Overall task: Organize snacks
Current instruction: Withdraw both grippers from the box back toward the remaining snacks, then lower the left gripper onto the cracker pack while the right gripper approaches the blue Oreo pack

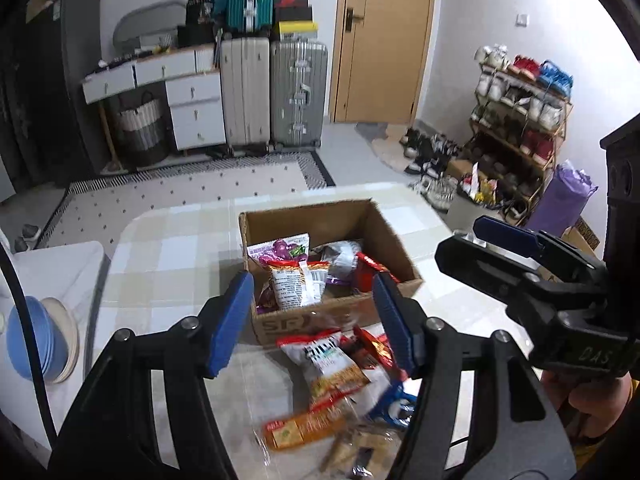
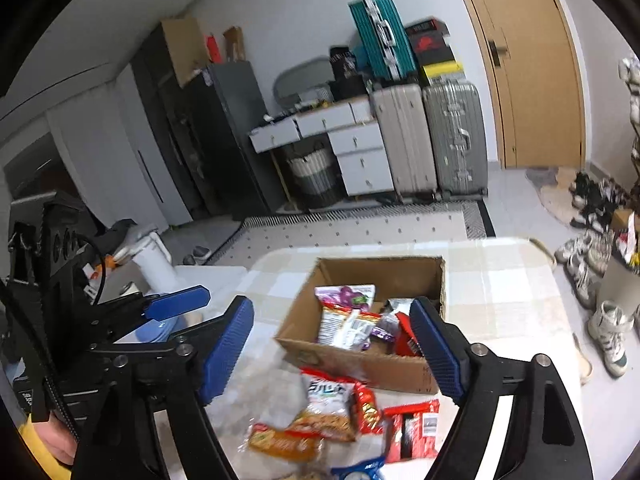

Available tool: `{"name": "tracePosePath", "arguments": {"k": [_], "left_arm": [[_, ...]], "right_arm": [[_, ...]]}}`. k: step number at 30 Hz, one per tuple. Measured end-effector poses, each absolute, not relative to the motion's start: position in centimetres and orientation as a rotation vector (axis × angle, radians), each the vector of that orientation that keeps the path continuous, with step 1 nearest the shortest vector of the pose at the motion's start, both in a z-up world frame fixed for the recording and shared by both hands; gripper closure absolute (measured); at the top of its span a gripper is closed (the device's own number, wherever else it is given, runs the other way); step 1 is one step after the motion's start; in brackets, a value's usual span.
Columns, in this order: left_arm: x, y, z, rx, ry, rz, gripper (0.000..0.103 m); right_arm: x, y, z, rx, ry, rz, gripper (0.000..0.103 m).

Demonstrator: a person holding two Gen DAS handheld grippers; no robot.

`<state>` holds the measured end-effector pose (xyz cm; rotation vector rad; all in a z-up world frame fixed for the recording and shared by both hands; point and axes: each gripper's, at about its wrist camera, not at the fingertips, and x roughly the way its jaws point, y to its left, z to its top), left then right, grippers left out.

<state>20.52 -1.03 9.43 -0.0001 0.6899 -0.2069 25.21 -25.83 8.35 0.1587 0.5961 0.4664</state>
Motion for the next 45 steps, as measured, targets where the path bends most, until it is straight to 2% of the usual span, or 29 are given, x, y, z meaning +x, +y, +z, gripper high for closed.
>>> {"name": "tracePosePath", "arguments": {"k": [2,4,9,16,19,24,34,45], "left_arm": [[18.1,-0.8,10.5,-0.002,0.654,-0.197,0.030],[15.5,-0.6,11.7,-0.009,0.613,-0.197,0.023],[9.1,-0.4,12.8,-0.025,0.571,-0.199,0.022],[1.6,-0.2,11.9,-0.051,0.546,-0.177,0.014],[-0.6,0.0,10.8,-0.046,0.546,-0.150,0.000],[-2.2,0.4,7.7,-0.073,0.559,-0.150,0.001],[0.5,1.3,2.5,-0.090,0.659,-0.125,0.001],[3.1,1.3,-2.4,-0.092,0.761,-0.120,0.001]], "right_arm": [[22.8,-25.9,9.7,0.143,0.553,0.476,0.017],[20.6,-26.1,10.6,0.141,0.524,0.475,0.011],[14.9,-26.4,12.1,0.142,0.444,0.493,0.002],[8.1,-26.9,10.3,0.174,0.387,0.501,0.001],[6.7,-27.4,8.6,0.193,0.395,0.507,0.001],[5.7,-28.0,6.0,0.196,0.433,0.483,0.001],[4.1,-28.3,3.0,0.195,0.444,0.465,0.001],[6.7,-28.0,-0.9,0.191,0.563,0.435,0.001]]}}
